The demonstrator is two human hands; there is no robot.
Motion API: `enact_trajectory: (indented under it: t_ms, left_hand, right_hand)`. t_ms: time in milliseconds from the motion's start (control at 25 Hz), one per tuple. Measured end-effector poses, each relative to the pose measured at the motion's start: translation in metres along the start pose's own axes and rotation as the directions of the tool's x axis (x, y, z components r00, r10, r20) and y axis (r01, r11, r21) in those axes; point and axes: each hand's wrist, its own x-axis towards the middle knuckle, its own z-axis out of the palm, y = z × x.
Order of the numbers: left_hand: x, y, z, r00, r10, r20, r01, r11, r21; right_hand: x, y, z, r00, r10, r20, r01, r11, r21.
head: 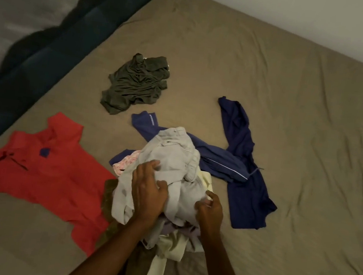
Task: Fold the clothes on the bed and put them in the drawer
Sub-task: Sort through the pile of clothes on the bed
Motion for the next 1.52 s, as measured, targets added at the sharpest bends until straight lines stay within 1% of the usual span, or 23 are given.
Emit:
enact_trajectory:
  t_ms: [80,120,160,200,320,440,480,560,600,640,680,720,760,800,840,920,960,1040,1160,1240,1280,1400,1520]
  left_hand:
    - [0.004,0.028,0.031,0.993,0.122,0.004,-0.122,0.993,-0.012]
    - [0.005,0.043,0.050,0.982,0.190,0.022,-0.189,0.982,-0.028]
    - [0.005,0.055,0.071,0.968,0.245,0.057,-0.242,0.968,-0.059]
    - [0.006,0.064,0.093,0.956,0.273,0.104,-0.264,0.960,-0.092]
    - [0.007,0.067,0.158,0.937,0.236,0.258,-0.198,0.966,-0.164]
    - [0.014,0.054,0.204,0.912,0.235,0.335,-0.180,0.966,-0.187]
    - [0.017,0.049,0.217,0.905,0.239,0.352,-0.181,0.965,-0.190]
    - [0.021,0.040,0.234,0.903,0.234,0.361,-0.179,0.967,-0.181]
    - [0.022,0.036,0.238,0.905,0.227,0.359,-0.176,0.970,-0.168]
    - [0.021,0.030,0.239,0.910,0.212,0.356,-0.167,0.974,-0.153]
    - [0.019,0.029,0.237,0.914,0.188,0.359,-0.150,0.980,-0.131]
    - [0.016,0.028,0.235,0.914,0.164,0.370,-0.135,0.985,-0.104]
    - [0.014,0.028,0.231,0.908,0.142,0.395,-0.123,0.990,-0.072]
    - [0.014,0.027,0.228,0.898,0.138,0.419,-0.130,0.990,-0.047]
    - [0.016,0.030,0.224,0.890,0.147,0.432,-0.150,0.988,-0.027]
    - [0.021,0.036,0.215,0.897,0.148,0.417,-0.164,0.986,0.004]
    - [0.025,0.042,0.207,0.912,0.143,0.383,-0.162,0.987,0.018]
    - [0.033,0.053,0.191,0.943,0.173,0.285,-0.183,0.983,0.010]
    - [0.049,0.071,0.164,0.961,0.243,0.133,-0.228,0.966,-0.121]
    - [0.061,0.089,0.143,0.965,0.240,0.106,-0.204,0.940,-0.273]
    - [0.064,0.098,0.130,0.966,0.242,0.091,-0.202,0.925,-0.322]
    - [0.064,0.139,0.084,0.961,0.277,-0.009,-0.262,0.898,-0.353]
    - [0.064,0.175,0.036,0.961,0.271,-0.059,-0.268,0.855,-0.445]
  right_hand:
    - [0.028,0.008,-0.024,1.000,0.005,-0.029,-0.006,1.000,-0.011]
    - [0.047,0.011,-0.037,0.999,0.002,-0.049,-0.004,0.999,-0.051]
    - [0.068,0.013,-0.049,0.997,-0.019,-0.079,0.009,0.992,-0.124]
    - [0.092,0.015,-0.059,0.992,-0.060,-0.110,0.035,0.975,-0.220]
    - [0.170,0.017,-0.078,0.965,-0.215,-0.151,0.124,0.880,-0.458]
    - [0.237,0.019,-0.088,0.974,-0.216,-0.074,0.138,0.815,-0.563]
    - [0.253,0.020,-0.090,0.975,-0.218,-0.033,0.161,0.806,-0.569]
    - [0.273,0.026,-0.088,0.959,-0.281,0.025,0.256,0.828,-0.499]
    - [0.275,0.031,-0.087,0.942,-0.334,0.035,0.317,0.848,-0.425]
    - [0.270,0.032,-0.087,0.926,-0.377,0.032,0.368,0.878,-0.307]
    - [0.259,0.031,-0.089,0.920,-0.391,0.038,0.393,0.910,-0.136]
    - [0.243,0.024,-0.091,0.923,-0.378,0.067,0.376,0.925,0.048]
    - [0.226,0.016,-0.093,0.923,-0.365,0.121,0.335,0.917,0.217]
    - [0.209,0.008,-0.094,0.919,-0.355,0.174,0.283,0.898,0.338]
    - [0.193,-0.001,-0.095,0.904,-0.366,0.220,0.251,0.872,0.421]
    - [0.160,-0.025,-0.093,0.886,-0.375,0.272,0.193,0.832,0.519]
    - [0.146,-0.040,-0.093,0.876,-0.387,0.289,0.179,0.816,0.550]
    - [0.119,-0.075,-0.095,0.847,-0.447,0.287,0.213,0.781,0.587]
    - [0.075,-0.136,-0.101,0.771,-0.587,0.245,0.298,0.673,0.677]
    - [0.048,-0.166,-0.101,0.735,-0.648,0.201,0.344,0.611,0.713]
    - [0.036,-0.179,-0.102,0.726,-0.662,0.184,0.344,0.581,0.738]
    - [0.000,-0.213,-0.105,0.715,-0.676,0.175,0.280,0.507,0.815]
    - [-0.045,-0.247,-0.108,0.706,-0.686,0.175,0.253,0.476,0.842]
